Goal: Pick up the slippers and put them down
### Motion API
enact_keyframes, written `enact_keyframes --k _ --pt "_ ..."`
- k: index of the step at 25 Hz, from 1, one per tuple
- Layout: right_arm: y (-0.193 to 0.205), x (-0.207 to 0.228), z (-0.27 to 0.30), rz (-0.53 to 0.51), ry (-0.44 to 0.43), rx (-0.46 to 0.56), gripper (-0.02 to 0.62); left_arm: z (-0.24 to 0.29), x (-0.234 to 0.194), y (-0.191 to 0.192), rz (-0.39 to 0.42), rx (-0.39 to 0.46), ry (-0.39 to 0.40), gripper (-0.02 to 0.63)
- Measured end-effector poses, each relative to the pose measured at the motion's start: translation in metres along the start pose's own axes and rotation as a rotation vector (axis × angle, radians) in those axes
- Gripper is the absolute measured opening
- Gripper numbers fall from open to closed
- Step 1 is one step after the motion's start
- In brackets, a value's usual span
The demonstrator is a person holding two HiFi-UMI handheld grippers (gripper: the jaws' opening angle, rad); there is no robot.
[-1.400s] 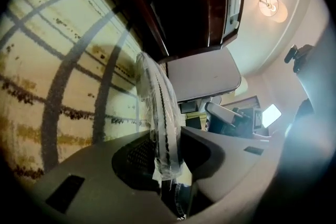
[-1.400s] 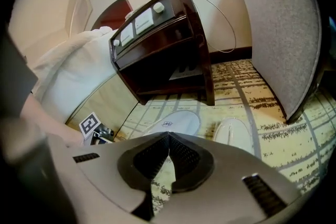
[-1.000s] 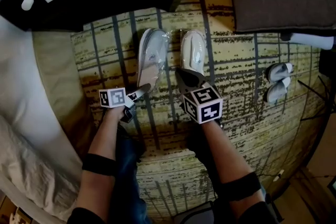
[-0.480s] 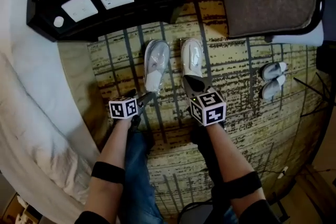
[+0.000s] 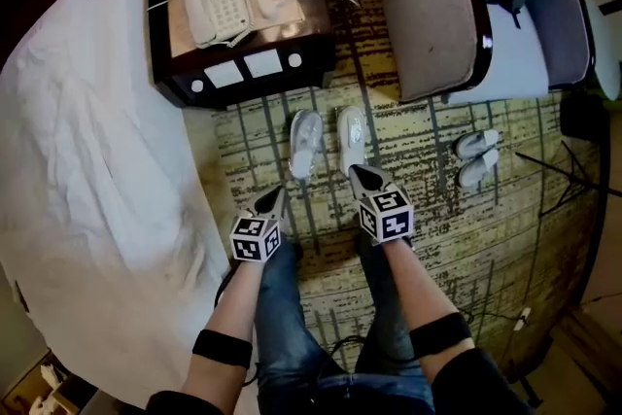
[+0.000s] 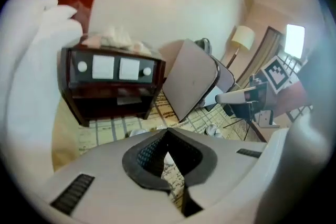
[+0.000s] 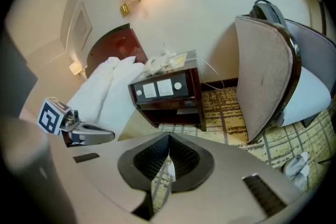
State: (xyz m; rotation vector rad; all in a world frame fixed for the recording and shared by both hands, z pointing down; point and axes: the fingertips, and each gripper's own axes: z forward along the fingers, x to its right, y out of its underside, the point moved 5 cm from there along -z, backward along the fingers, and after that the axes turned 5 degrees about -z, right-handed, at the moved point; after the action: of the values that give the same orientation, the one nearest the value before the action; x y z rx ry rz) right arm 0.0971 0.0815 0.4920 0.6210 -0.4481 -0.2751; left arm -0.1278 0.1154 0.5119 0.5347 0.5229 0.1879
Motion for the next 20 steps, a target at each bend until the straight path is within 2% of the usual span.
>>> enact_keyframes --k 2,6,11,16,20 --pt "-0.026 -0.015 -0.031 -0.008 -0.005 0.022 0.002 -0.045 0.02 -0.027 0.035 0.041 -0.018 0.0" --pt "-0.076 -0.037 -0.095 -0.041 -0.016 0.068 0.002 -0.131 0.056 -0.08 0.055 0.139 -0.07 0.0" --pt "-0.139 -0.059 -0.173 -0.107 -0.014 0.138 0.002 -0.225 0.097 -0.143 0.151 0.244 -0.118 0.0" --pt "-0.178 -0.07 -0.239 -0.15 0.015 0.203 0.002 -0.291 0.132 -0.175 0.199 0.335 -0.139 0.0" --pt "-0.197 -0.07 -0.273 -0.185 0.044 0.234 0.002 -0.32 0.149 -0.195 0.224 0.39 -0.149 0.0"
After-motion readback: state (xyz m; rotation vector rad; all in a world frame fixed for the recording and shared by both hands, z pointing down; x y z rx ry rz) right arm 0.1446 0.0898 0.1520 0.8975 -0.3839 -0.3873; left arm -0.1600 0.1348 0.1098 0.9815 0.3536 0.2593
